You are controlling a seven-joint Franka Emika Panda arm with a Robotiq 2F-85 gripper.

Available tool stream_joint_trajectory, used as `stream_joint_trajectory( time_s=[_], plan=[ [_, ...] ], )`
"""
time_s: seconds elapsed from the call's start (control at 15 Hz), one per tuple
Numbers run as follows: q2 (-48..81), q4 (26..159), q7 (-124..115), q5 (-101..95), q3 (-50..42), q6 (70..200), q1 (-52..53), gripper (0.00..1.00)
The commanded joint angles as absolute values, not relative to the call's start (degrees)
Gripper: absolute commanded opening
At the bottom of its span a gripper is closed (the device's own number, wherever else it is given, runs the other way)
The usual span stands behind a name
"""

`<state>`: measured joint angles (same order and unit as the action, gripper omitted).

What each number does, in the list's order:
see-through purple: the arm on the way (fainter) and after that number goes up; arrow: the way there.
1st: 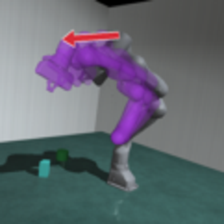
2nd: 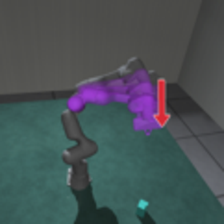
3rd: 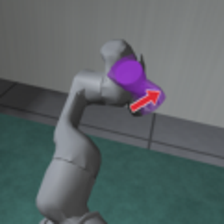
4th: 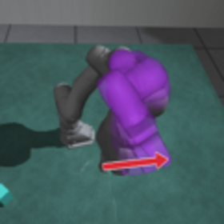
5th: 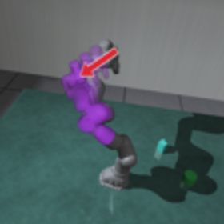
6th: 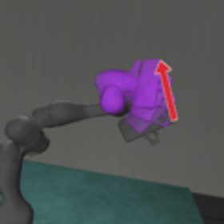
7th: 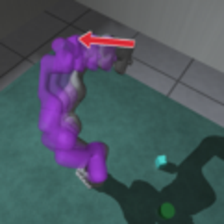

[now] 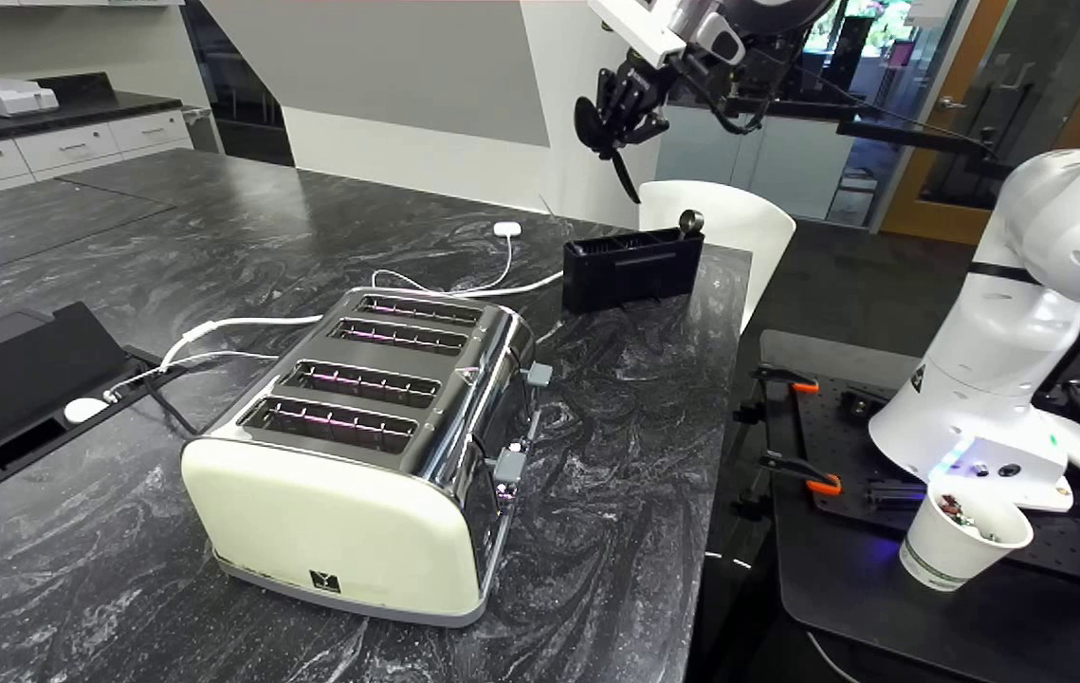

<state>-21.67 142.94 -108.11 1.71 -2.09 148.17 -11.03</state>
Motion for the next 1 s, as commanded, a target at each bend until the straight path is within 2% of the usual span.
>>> stream_joint_trajectory(
  time_s=[0.0,0.27,0.47,0.93],
  plan=[
    [-28.34,143.2,-112.56,-3.22,4.3,138.26,-12.88,0.04],
    [-30.5,139.98,-120.71,-10.13,12.23,122.1,-11.7,0.04],
    [-29.21,138.33,-125.33,-13.29,16.39,115.01,-9.42,0.04],
    [-21.68,140.35,-130.0,-17.66,16.87,119.22,-5.3,0.04]
  ],
)
